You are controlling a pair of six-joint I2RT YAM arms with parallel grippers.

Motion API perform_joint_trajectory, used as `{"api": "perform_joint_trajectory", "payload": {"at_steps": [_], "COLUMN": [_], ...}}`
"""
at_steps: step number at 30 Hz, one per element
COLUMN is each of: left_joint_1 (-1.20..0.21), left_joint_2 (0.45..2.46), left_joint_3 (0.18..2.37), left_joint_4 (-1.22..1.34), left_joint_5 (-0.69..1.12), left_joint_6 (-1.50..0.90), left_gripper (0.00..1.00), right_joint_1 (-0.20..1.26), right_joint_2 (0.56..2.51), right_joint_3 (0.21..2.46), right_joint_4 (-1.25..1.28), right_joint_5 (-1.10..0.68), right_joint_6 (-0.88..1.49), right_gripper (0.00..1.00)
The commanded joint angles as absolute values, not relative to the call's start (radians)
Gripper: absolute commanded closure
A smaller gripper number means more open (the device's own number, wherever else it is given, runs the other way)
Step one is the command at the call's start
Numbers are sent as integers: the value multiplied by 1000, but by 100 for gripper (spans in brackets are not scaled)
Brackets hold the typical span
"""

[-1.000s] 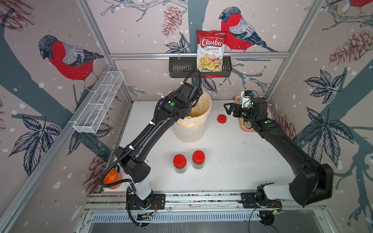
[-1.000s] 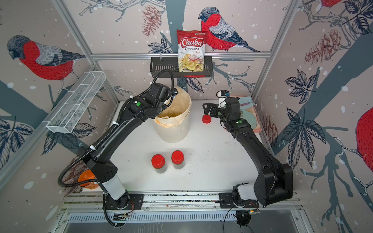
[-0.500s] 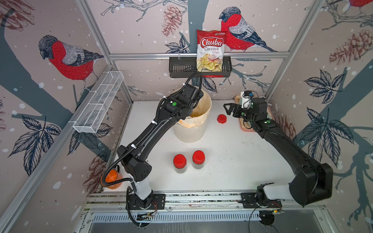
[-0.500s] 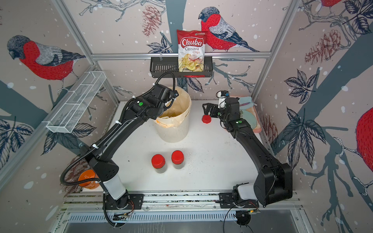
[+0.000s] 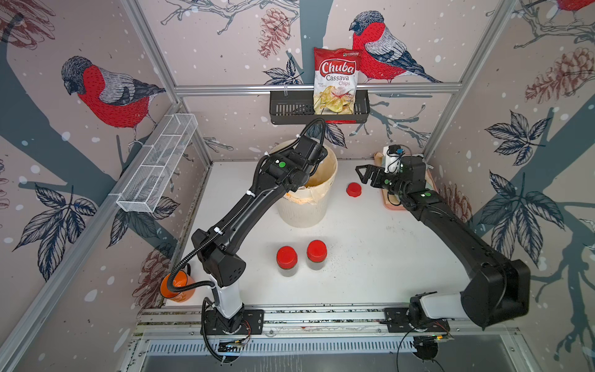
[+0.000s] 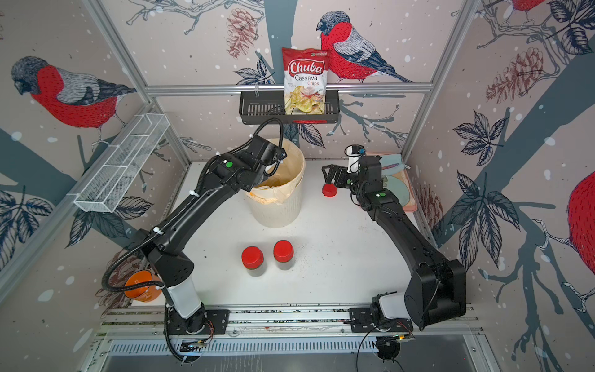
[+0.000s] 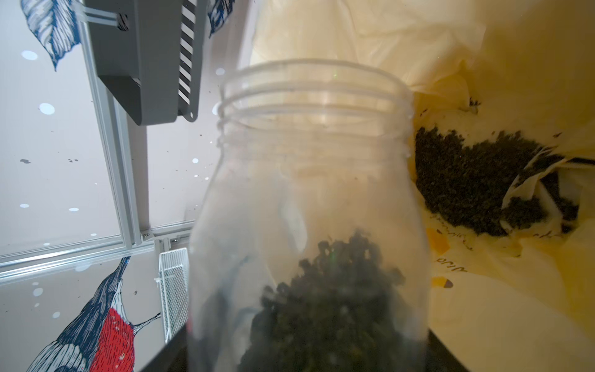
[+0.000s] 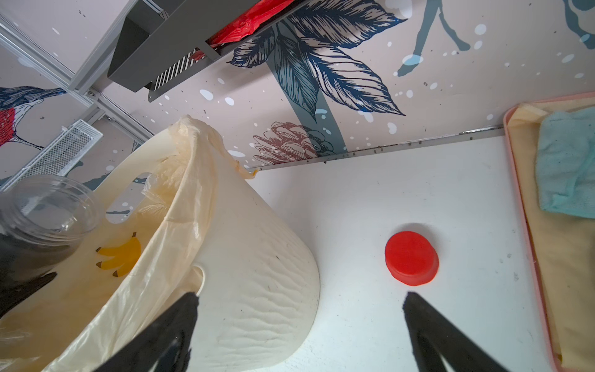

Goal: Empty moldy tea leaves from jars
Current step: Pour the moldy tea leaves from the jar into the trash bin.

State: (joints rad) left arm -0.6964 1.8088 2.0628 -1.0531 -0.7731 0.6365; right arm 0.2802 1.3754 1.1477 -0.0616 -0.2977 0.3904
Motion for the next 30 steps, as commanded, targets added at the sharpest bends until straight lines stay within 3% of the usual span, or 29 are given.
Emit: {"api": "perform_joint_trajectory", "payload": {"at_steps": [1,9,30], "left_joint_1": [-702,-740,-764], "left_joint_2": [1804,1793,1805], "left_joint_3": [2048,2016,2071], "left_joint_4": [-1025,-954,-1052], "left_joint_5": [-914,-1055,-861], "left_joint_6": [650,736,667], "left_gripper": [56,55,53], "right_joint_1": [280,281,276], "right_joint_2": [1365,1371,1375], "right_joint_3": [1145,1135,1106], "right_joint_4": [-44,-30,-13], "right_joint_5": [-309,-323,-333], "right_joint_6": [388,396,397], "right_gripper": [0,1,1]}}
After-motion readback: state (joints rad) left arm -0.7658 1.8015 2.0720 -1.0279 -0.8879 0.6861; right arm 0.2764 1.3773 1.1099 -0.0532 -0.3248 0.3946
